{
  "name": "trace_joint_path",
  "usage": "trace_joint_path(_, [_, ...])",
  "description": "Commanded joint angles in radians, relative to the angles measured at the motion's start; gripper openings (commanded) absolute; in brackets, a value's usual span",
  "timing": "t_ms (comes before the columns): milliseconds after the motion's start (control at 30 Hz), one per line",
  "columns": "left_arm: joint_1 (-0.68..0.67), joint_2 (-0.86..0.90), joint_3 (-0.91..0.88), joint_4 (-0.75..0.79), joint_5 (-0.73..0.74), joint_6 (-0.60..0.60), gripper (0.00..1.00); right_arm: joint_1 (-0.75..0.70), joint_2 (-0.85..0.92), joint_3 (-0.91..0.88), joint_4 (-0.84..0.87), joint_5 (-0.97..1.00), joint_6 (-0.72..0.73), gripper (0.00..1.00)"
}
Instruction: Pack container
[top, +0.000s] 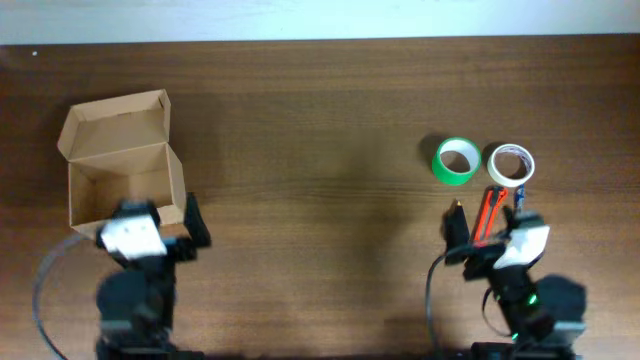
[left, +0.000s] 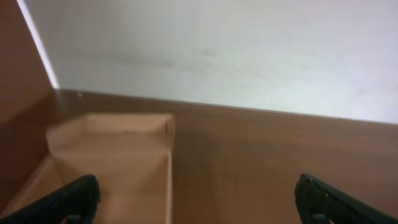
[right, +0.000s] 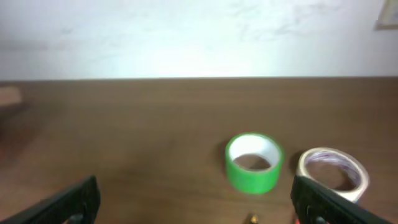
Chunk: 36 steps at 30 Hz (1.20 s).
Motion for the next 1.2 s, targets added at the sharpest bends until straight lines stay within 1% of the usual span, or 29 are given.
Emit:
trace_joint_path(0, [-0.003,0.227,0.235,-0.083,-0.038,0.068,1.00,0.002,0.247,0.207,-0.060,0.064,0.006,0.99])
trace_joint_path(100, [0.003,0.476,0.535,-0.239,-0.034,0.074,1.00,-0.011,0.528,0.482,-0.203,0.063,0.006,0.99])
trace_joint_path(133, [0.009,0.544,0.624,-0.290,-0.034,0.074,1.00,-0.017,0.596,0.562,-0.247,0.059,0.007,0.99])
trace_joint_path(200, [0.026,0.689,0.824,-0.420,-0.033,0.074,1.00,-0.042,0.771,0.785,-0.376,0.061,0.006,0.99])
trace_joint_path(333, [0.060,0.912,1.123,-0.642,-0.034,0.074,1.00,-0.076,1.022,1.097,-0.553,-0.005,0.010,0.99])
trace_joint_path(400, [0.064,0.994,1.213,-0.726,-0.034,0.074,1.00,-0.081,1.118,1.206,-0.642,-0.004,0.006,0.99])
trace_joint_path(500, [0.064,1.055,1.251,-0.805,-0.034,0.079,1.00,-0.083,1.210,1.266,-0.698,0.000,0.006,0.99])
trace_joint_path(567, [0.066,1.081,1.251,-0.852,-0.034,0.101,1.00,-0.083,1.249,1.266,-0.714,0.000,0.006,0.99])
trace_joint_path(667, [0.069,1.133,1.251,-0.923,-0.026,0.099,1.00,-0.083,1.307,1.266,-0.769,0.003,0.007,0.99])
trace_joint_path(767, [0.069,1.191,1.251,-0.988,-0.019,0.061,0.99,-0.083,1.345,1.266,-0.806,0.037,0.011,0.99])
trace_joint_path(833, [0.069,1.236,1.250,-1.010,0.001,0.058,0.92,-0.083,1.363,1.265,-0.821,0.057,0.011,0.99])
trace_joint_path(933, [0.070,1.321,1.249,-1.002,0.033,0.027,0.89,-0.082,1.375,1.264,-0.829,0.060,0.011,0.99])
trace_joint_path(1067, [0.090,1.434,1.242,-0.983,0.156,0.008,0.70,-0.083,1.376,1.264,-0.837,0.097,0.011,0.99])
trace_joint_path(1133, [0.105,1.476,1.222,-0.959,0.203,0.005,0.65,-0.083,1.376,1.264,-0.847,0.150,0.023,0.99])
trace_joint_path(1167, [0.112,1.489,1.204,-0.941,0.208,0.005,0.65,-0.083,1.376,1.264,-0.855,0.172,0.031,0.99])
